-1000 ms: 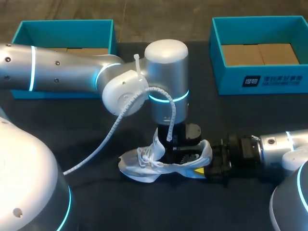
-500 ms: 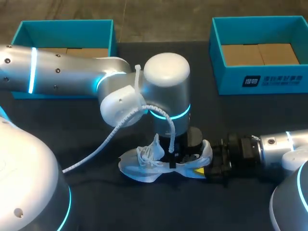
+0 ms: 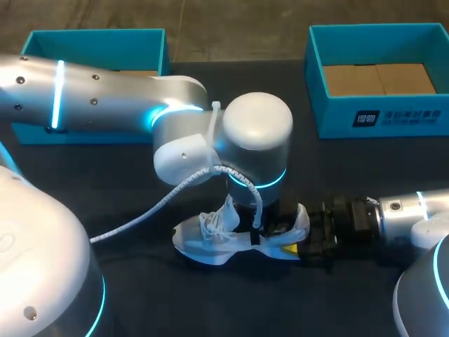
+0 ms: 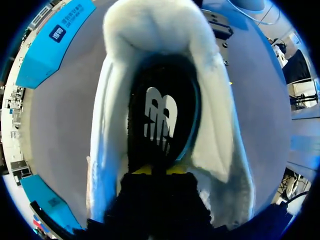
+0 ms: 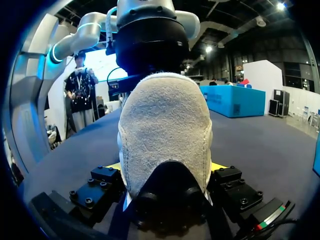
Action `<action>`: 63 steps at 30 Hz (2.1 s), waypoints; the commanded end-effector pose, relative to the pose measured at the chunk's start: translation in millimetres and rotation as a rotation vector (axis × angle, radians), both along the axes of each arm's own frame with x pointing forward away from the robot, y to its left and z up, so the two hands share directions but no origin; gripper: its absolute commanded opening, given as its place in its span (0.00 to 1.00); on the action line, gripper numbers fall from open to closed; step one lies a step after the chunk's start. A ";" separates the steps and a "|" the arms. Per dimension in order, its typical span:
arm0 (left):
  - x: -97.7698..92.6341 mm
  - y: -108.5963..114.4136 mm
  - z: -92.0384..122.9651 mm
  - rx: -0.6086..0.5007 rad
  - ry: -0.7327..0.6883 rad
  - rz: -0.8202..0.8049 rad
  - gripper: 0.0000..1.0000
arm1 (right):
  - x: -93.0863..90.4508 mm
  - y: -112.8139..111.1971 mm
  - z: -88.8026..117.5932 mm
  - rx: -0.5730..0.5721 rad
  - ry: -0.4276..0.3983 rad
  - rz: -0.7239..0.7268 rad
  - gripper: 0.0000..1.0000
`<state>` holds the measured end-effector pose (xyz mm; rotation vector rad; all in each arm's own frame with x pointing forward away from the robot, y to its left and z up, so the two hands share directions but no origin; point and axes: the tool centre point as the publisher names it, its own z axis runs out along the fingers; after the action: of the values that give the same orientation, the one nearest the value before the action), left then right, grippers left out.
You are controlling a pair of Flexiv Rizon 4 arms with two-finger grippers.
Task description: Take the shoe out of the shoebox, open the shoe tongue, remove and reinsert the insole, then place the shoe into the shoebox
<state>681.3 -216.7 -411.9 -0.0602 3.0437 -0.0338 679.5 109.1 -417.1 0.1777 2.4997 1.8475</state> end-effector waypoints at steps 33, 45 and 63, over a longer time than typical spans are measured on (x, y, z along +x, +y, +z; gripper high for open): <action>-9.6 26.6 46.7 -0.274 0.333 -0.178 0.00 | -0.8 0.6 0.5 -0.002 0.001 -0.001 0.00; -15.3 20.1 62.5 -0.337 0.423 -0.257 0.00 | -0.8 0.6 0.5 -0.002 0.001 -0.001 0.00; -12.7 0.0 69.2 -0.345 0.303 -0.132 0.36 | -0.8 0.6 0.5 -0.002 0.001 -0.001 0.00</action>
<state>672.0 -218.8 -345.0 0.1259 3.3084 -0.6096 679.2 109.1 -416.1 0.1774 2.5001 1.8482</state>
